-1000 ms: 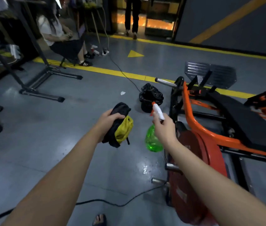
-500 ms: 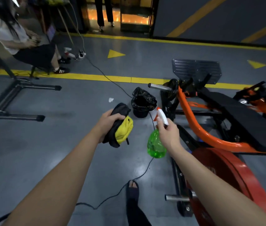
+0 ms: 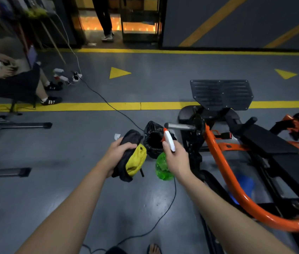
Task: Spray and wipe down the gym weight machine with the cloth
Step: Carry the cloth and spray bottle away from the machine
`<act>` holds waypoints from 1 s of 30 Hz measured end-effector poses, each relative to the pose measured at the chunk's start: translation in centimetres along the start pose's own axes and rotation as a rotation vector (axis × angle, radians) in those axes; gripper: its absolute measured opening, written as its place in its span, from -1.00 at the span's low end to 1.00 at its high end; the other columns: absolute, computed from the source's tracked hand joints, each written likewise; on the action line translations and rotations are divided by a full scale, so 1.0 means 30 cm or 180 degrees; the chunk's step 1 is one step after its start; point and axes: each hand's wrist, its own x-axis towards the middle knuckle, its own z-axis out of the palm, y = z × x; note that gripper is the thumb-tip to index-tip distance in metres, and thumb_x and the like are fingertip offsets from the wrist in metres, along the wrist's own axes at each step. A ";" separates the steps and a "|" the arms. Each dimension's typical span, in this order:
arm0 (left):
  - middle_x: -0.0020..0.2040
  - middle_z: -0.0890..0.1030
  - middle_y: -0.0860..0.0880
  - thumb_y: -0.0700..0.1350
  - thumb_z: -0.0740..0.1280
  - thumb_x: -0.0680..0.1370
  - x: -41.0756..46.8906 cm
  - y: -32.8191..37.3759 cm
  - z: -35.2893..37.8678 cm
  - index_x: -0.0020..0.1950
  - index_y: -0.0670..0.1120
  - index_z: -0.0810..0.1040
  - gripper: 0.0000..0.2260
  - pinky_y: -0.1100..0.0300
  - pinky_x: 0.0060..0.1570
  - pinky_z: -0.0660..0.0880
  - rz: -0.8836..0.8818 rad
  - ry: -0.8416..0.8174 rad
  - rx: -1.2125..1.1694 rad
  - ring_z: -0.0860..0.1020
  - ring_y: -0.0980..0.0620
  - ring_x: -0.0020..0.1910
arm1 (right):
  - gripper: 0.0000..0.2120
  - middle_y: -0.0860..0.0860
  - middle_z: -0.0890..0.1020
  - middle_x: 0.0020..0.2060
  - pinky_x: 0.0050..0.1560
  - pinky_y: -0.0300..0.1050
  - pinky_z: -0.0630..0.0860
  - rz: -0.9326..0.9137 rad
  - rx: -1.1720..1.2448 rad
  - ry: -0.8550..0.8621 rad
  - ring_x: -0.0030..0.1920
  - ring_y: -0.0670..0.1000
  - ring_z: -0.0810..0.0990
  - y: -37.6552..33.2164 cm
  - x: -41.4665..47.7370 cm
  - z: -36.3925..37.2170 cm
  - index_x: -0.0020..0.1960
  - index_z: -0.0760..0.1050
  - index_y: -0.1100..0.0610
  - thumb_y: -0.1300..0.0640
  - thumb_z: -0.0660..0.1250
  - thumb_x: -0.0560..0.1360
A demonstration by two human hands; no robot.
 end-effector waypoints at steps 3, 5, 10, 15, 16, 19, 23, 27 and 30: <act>0.04 0.70 -0.24 -0.10 0.52 0.40 0.195 0.074 -0.071 0.18 -0.13 0.62 -0.63 0.10 -0.17 0.58 -0.0146 -0.0162 0.0020 0.68 -0.13 -0.11 | -0.81 -0.05 0.53 -0.31 -0.28 -0.12 0.38 0.0093 -0.0086 -0.0102 -0.27 -0.05 0.50 -0.030 0.170 0.091 0.05 0.57 0.04 -0.06 0.28 0.66; 0.03 0.70 -0.23 -0.08 0.50 0.37 0.354 0.116 -0.126 0.20 -0.12 0.61 -0.59 0.09 -0.16 0.60 -0.0301 -0.0368 0.0046 0.69 -0.14 -0.12 | -0.83 -0.06 0.55 -0.30 -0.25 -0.09 0.41 0.0196 -0.0151 -0.0081 -0.26 -0.05 0.51 -0.015 0.300 0.153 0.07 0.57 0.00 -0.07 0.28 0.66; -0.06 0.71 -0.21 -0.03 0.45 0.45 0.796 0.149 -0.227 0.02 -0.15 0.68 -0.76 0.08 -0.14 0.59 -0.0898 -0.0564 -0.0171 0.68 -0.16 -0.20 | -0.81 -0.07 0.56 -0.30 -0.33 -0.25 0.36 0.0590 -0.0451 0.0139 -0.26 -0.09 0.53 0.103 0.590 0.329 0.01 0.49 0.02 -0.10 0.27 0.66; -0.03 0.70 -0.22 -0.05 0.39 0.46 1.232 0.196 -0.261 0.10 -0.21 0.66 -0.69 0.08 -0.13 0.58 -0.1377 -0.0736 0.0031 0.67 -0.16 -0.20 | -0.77 0.10 0.58 -0.26 -0.39 -0.08 0.26 0.1063 -0.0613 0.0228 -0.23 0.17 0.56 0.201 0.840 0.502 0.05 0.45 0.12 -0.06 0.24 0.68; -0.05 0.71 -0.21 -0.06 0.38 0.47 1.307 0.204 -0.269 0.08 -0.21 0.66 -0.72 0.07 -0.12 0.57 -0.1414 -0.0780 0.0089 0.67 -0.15 -0.22 | -0.77 0.14 0.60 -0.23 -0.34 -0.01 0.24 0.1152 -0.0611 0.0230 -0.18 0.22 0.58 0.220 0.880 0.525 0.10 0.47 0.14 -0.04 0.24 0.68; -0.07 0.72 -0.21 -0.06 0.43 0.42 1.492 0.203 -0.272 0.09 -0.20 0.67 -0.68 0.05 -0.06 0.55 -0.1526 -0.0778 0.0284 0.67 -0.15 -0.20 | -0.75 0.14 0.59 -0.20 -0.25 0.00 0.26 0.1455 -0.0683 0.0274 -0.08 0.27 0.60 0.319 0.970 0.583 0.23 0.50 0.15 0.00 0.24 0.68; -0.10 0.72 -0.20 -0.04 0.41 0.43 1.674 0.105 -0.183 -0.07 -0.13 0.75 -0.78 0.11 -0.13 0.56 -0.1671 -0.0783 0.0548 0.67 -0.13 -0.23 | -0.80 0.06 0.53 -0.30 -0.28 -0.01 0.26 0.1759 -0.0670 0.0243 -0.23 0.19 0.54 0.492 1.070 0.637 0.20 0.54 0.17 0.08 0.27 0.68; -0.23 0.72 -0.11 -0.15 0.24 0.62 1.782 -0.068 -0.071 -0.18 -0.10 0.72 -0.70 0.19 -0.26 0.57 -0.1873 -0.0803 0.0394 0.67 -0.05 -0.34 | -0.78 -0.01 0.53 -0.28 -0.34 -0.17 0.27 0.1900 -0.0516 0.0121 -0.27 0.05 0.48 0.686 1.127 0.690 0.29 0.55 0.13 0.13 0.26 0.68; -0.02 0.72 -0.16 -0.11 0.27 0.59 1.892 -0.259 0.025 0.07 -0.16 0.66 -0.79 0.15 -0.10 0.59 -0.2047 -0.0548 0.0042 0.68 -0.09 -0.18 | -0.70 -0.02 0.56 -0.16 -0.36 -0.43 0.36 0.2096 -0.0294 0.0068 -0.27 -0.13 0.48 0.872 1.154 0.741 0.41 0.51 0.09 0.16 0.24 0.69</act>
